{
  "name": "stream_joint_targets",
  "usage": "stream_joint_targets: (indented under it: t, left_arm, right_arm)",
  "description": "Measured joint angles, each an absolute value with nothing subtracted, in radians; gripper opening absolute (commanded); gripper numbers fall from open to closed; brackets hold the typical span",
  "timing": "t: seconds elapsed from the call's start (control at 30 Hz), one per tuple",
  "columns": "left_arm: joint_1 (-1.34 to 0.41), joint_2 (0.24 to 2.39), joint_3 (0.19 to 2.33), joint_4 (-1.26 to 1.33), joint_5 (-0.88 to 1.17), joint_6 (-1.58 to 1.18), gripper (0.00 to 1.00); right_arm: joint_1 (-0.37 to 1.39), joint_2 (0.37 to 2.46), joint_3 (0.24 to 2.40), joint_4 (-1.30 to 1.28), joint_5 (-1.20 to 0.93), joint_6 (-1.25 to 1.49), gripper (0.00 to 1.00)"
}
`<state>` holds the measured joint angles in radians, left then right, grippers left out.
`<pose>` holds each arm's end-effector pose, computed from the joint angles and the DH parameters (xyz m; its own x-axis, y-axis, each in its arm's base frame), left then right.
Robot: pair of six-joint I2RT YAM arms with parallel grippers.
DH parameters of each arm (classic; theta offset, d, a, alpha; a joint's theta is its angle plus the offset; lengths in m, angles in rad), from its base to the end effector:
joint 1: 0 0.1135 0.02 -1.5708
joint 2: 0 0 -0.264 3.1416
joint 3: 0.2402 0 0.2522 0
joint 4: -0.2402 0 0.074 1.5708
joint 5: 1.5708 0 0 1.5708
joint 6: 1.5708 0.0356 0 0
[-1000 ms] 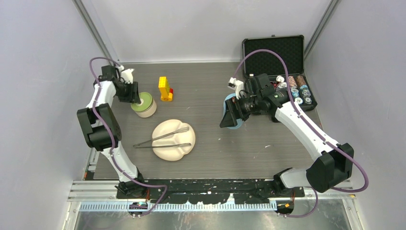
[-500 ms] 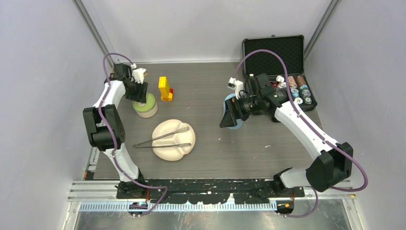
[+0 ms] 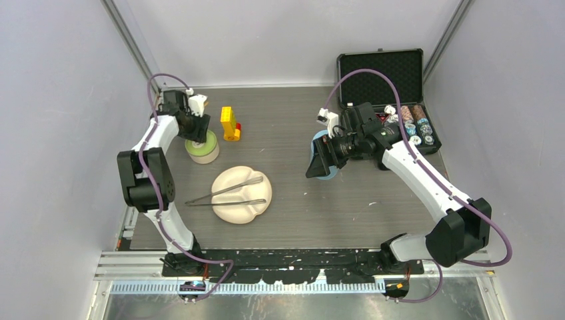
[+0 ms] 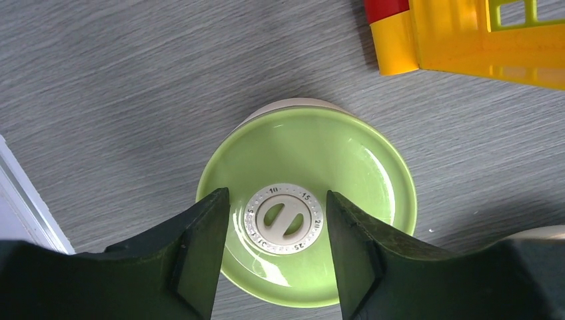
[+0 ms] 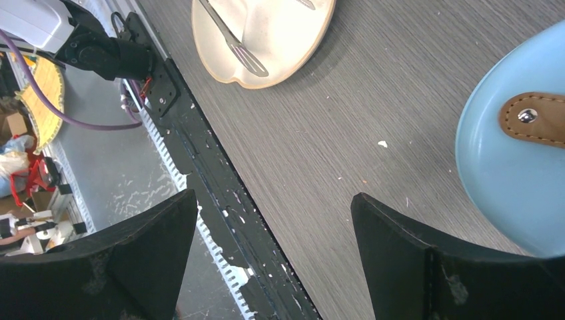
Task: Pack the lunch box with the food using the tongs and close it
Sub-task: Close the box lid on the packing box.
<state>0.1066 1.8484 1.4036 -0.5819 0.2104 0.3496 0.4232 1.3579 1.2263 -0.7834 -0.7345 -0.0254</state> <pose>0.3942 0.0347 0.2231 -0.7981 0.2515 -0.5475 0.2946 0.9556 0.0094 0.2420 0.1352 0.3193 -0.7052 -0.3383 -0.6231 -0.6956 0.5004 0.5155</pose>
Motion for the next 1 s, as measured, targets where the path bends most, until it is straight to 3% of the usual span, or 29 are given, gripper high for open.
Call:
stream_joint_targets:
  t: [0.53, 1.0]
  left_arm:
    - [0.099, 1.840, 1.401, -0.571, 0.261, 0.349, 0.59]
    - [0.234, 1.839, 1.647, -0.876, 0.308, 0.315, 0.58]
  right_arm:
    - [0.423, 1.358, 1.226, -0.796, -0.724, -0.030, 0.90]
    - [0.423, 1.358, 1.227, -0.802, -0.717, -0.033, 0.90]
